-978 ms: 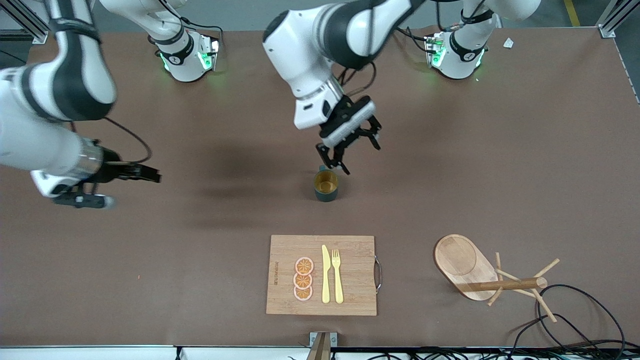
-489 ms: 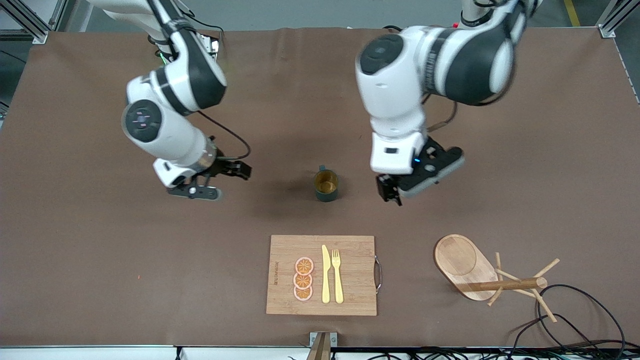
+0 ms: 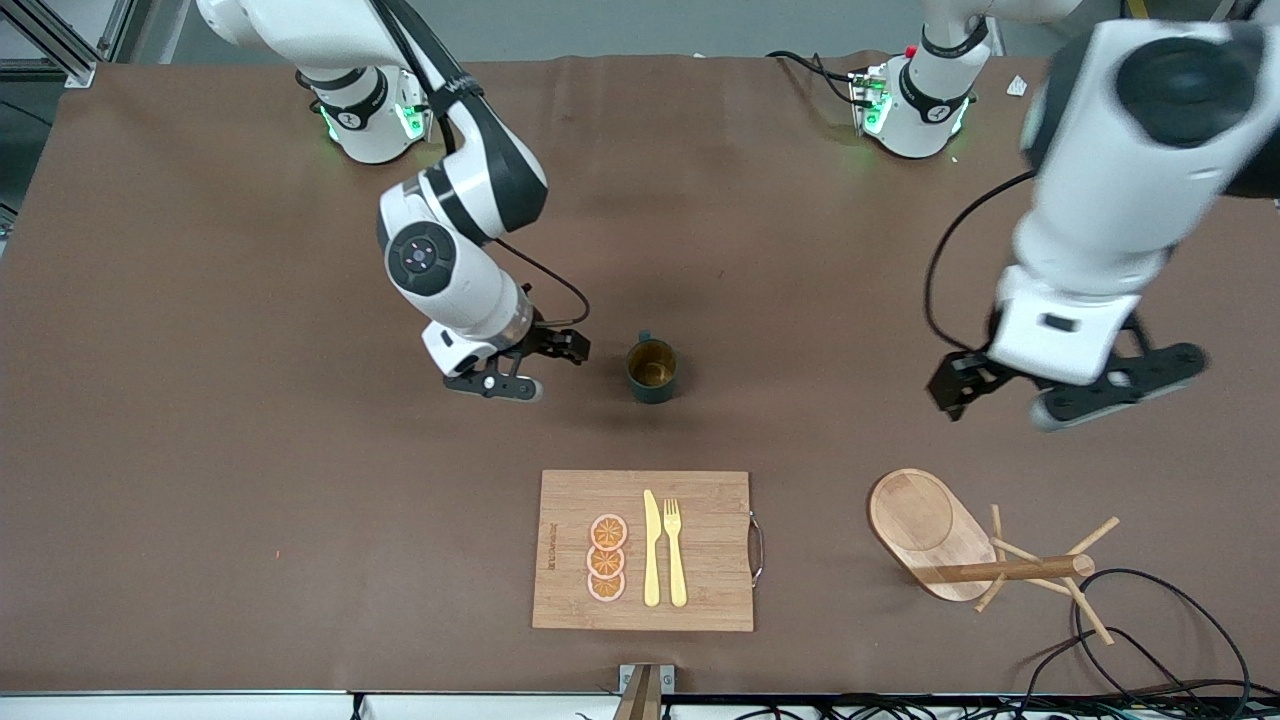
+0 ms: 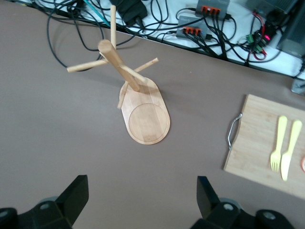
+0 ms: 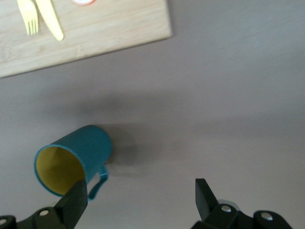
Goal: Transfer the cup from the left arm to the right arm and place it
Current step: 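Lower the right gripper onto the mug while the left gripper withdraws, then close the right gripper on the teal mug rim and lift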
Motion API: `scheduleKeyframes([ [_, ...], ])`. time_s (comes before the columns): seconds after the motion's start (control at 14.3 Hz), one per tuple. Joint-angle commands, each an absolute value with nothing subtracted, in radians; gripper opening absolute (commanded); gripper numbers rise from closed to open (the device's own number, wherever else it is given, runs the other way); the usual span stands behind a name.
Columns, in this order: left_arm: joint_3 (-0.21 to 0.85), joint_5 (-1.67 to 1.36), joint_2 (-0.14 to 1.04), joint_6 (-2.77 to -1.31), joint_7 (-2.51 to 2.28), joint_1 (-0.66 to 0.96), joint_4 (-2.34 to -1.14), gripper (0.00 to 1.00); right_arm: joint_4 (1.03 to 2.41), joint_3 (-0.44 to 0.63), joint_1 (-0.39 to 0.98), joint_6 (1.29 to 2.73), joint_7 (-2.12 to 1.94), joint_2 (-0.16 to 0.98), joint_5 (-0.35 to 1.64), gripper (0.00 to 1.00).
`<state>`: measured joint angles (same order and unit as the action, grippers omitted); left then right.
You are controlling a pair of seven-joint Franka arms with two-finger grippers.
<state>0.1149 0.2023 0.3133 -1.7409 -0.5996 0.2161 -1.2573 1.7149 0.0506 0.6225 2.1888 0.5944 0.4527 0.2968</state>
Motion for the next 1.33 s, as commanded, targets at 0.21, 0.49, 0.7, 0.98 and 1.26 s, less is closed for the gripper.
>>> scheduleKeyframes([
  [0.21,0.112,0.068,0.187,-1.639,-0.344,0.112,-1.339,1.00,1.568,0.067,0.727,2.206,0.652,0.615,0.321,1.00],
  [0.49,0.072,-0.026,0.010,-1.629,-0.157,0.067,-1.544,1.00,1.549,0.069,0.744,2.246,0.661,0.641,0.310,1.00],
  [0.7,0.069,-0.025,-0.096,-1.588,-0.109,0.069,-1.650,1.00,1.549,0.069,0.772,2.264,0.706,0.663,0.240,1.00],
  [0.98,0.072,0.001,-0.149,-1.574,-0.103,0.066,-1.701,1.00,1.560,0.069,0.784,2.332,0.718,0.680,0.210,0.87],
  [1.26,0.071,0.002,-0.149,-1.574,-0.101,0.054,-1.700,1.00,1.562,0.067,0.781,2.332,0.700,0.681,0.155,0.38],
])
